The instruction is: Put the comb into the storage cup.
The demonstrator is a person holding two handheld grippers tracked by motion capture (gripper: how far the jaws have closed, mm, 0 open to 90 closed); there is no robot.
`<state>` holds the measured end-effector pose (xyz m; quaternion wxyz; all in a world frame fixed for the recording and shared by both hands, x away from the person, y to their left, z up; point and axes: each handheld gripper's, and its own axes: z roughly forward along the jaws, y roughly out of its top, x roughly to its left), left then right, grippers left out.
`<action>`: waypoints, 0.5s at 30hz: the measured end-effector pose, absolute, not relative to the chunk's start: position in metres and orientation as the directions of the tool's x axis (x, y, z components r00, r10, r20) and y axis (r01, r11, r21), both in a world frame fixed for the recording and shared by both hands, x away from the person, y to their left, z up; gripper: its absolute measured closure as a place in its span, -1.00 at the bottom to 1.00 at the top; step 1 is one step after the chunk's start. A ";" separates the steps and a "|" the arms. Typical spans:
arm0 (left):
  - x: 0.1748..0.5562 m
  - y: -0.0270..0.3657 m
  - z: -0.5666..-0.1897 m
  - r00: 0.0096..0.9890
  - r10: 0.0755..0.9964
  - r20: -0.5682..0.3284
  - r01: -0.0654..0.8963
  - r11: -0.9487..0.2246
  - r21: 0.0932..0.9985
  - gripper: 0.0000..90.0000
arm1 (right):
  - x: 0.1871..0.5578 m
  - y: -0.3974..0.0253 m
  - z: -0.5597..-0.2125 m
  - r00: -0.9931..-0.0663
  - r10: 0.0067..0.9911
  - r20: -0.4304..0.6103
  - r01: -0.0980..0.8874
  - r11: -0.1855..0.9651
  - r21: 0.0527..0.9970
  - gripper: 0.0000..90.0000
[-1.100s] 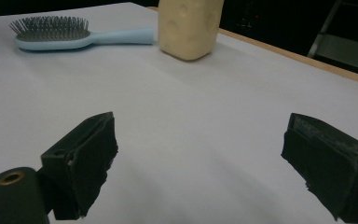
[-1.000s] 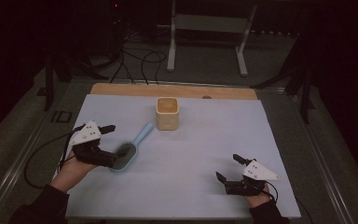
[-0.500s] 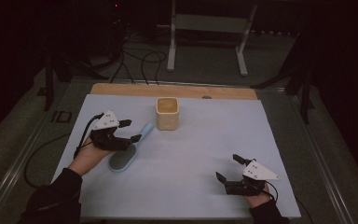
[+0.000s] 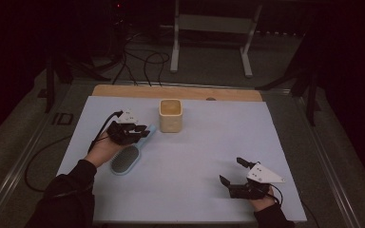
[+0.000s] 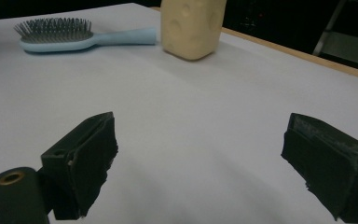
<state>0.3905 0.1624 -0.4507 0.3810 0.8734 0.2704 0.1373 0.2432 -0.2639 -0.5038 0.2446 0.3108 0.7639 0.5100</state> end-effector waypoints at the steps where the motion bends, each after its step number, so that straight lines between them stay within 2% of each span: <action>1: 0.393 0.161 -0.453 0.819 0.573 0.030 0.370 -0.567 0.736 0.80 | 0.243 -0.264 -0.503 -0.688 0.724 -0.056 0.225 0.286 0.932 -0.78; 4: 0.400 0.155 -0.462 0.824 0.565 0.034 0.381 -0.598 0.705 0.98 | 0.243 -0.264 -0.504 -0.688 0.723 -0.054 0.226 0.285 0.932 -0.78; 10: 0.414 0.145 -0.475 0.830 0.557 0.024 0.420 -0.653 0.630 1.00 | 0.243 -0.264 -0.504 -0.693 0.719 -0.058 0.223 0.290 0.931 -0.78; 15: 0.419 0.138 -0.482 0.848 0.530 0.016 0.415 -0.682 0.602 1.00 | 0.244 -0.264 -0.504 -0.694 0.718 -0.053 0.226 0.287 0.931 -0.78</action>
